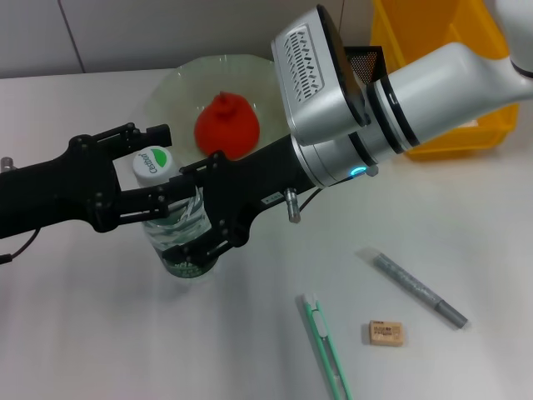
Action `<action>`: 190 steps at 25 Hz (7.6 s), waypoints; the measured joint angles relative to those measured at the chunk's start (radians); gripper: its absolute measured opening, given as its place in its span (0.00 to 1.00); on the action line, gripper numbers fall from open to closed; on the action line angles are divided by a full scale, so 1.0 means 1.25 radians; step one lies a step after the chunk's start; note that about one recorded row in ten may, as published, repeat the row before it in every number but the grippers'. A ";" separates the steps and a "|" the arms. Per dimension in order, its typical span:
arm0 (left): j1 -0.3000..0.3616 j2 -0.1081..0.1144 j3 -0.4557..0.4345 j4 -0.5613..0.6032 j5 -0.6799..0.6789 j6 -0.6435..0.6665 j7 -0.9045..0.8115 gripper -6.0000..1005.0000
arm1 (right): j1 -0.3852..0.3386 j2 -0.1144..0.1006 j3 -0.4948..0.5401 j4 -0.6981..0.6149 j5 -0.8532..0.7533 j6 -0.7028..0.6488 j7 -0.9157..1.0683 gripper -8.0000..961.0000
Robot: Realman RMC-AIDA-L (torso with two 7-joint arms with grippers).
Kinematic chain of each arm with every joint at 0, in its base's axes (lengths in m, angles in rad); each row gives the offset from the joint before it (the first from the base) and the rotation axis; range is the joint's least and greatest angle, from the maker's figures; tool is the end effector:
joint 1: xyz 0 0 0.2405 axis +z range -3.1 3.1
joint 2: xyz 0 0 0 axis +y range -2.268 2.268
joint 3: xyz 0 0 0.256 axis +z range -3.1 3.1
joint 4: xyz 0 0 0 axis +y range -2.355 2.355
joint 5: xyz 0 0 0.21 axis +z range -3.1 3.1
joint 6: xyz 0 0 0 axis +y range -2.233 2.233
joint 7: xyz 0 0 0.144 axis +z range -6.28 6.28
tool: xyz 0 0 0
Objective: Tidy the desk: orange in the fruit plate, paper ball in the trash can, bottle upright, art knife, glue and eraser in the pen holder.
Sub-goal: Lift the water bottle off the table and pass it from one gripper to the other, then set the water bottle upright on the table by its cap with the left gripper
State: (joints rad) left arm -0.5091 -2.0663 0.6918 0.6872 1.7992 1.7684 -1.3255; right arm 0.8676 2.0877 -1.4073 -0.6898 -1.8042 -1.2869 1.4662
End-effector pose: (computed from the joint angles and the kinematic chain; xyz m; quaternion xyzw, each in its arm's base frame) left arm -0.2329 0.3175 0.0265 -0.9202 -0.1379 -0.3530 0.0985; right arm 0.1105 0.3696 -0.0878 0.9938 0.0262 -0.1079 0.0008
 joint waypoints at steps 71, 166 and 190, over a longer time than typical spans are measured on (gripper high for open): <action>0.006 0.008 -0.002 -0.013 -0.014 -0.031 -0.024 0.45 | -0.048 -0.002 -0.007 -0.070 0.097 0.019 0.004 0.80; -0.024 -0.001 -0.042 -0.048 -0.116 -0.461 0.002 0.44 | -0.366 -0.032 0.511 -0.179 0.001 -0.294 0.139 0.76; -0.010 -0.002 -0.042 -0.102 -0.158 -0.443 0.066 0.50 | -0.364 -0.028 0.512 -0.173 0.001 -0.290 0.136 0.74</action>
State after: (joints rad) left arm -0.5218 -2.0691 0.6396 0.5593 1.6022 1.2143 -1.2426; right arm 0.4128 2.0525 -0.7672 -0.9062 -1.8028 -1.6489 1.6366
